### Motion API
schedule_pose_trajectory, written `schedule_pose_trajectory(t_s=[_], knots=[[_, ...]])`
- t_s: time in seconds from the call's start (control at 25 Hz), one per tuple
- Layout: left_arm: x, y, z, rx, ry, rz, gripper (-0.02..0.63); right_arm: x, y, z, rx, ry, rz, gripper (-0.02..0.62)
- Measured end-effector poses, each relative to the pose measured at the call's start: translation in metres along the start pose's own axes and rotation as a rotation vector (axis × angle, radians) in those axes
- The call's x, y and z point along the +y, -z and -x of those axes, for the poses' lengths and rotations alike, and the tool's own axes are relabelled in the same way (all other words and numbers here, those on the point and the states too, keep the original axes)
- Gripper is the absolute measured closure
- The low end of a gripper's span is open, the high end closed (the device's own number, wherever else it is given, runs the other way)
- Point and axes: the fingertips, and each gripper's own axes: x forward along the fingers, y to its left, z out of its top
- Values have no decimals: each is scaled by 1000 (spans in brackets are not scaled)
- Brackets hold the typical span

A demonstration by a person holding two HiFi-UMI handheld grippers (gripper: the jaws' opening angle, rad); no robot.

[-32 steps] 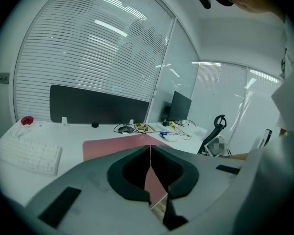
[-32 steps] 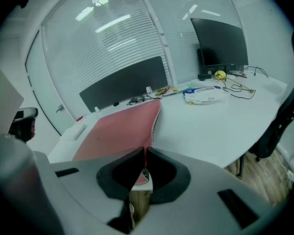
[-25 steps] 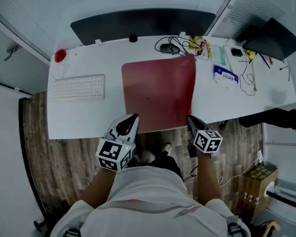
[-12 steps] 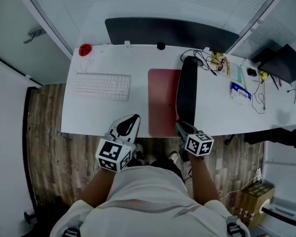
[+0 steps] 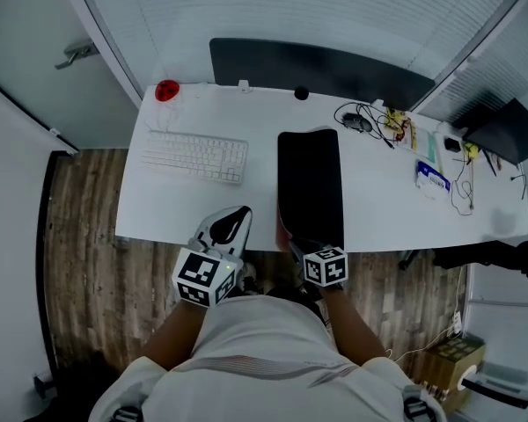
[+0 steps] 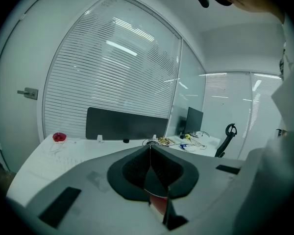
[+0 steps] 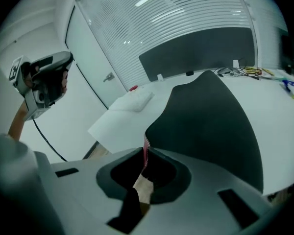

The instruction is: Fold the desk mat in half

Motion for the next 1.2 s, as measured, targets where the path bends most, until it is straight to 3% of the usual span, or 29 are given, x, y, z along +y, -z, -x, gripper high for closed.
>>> schedule_pose_trajectory(t_s=[0.12, 0.24, 0.32, 0.52, 0.8, 1.0, 1.2], knots=[[3, -1, 1, -9, 4, 1, 591, 0, -4, -3, -38, 5, -1, 502], [5, -5, -1, -18, 11, 1, 591, 9, -28, 13, -135, -35, 8, 453], [4, -9, -3, -30, 22, -2, 591, 6, -51, 34, -221, -19, -2, 454], [-4, -32, -15, -83, 62, -59, 591, -11, -126, 124, -506, 132, 50, 523], [-27, -70, -36, -146, 127, -118, 591, -2, -206, 279, -866, 401, 207, 543], [-51, -85, -40, -174, 178, -139, 591, 1, -210, 329, -926, 514, 213, 545], [-59, -88, -42, -182, 193, -139, 591, -2, -205, 332, -914, 525, 202, 545]])
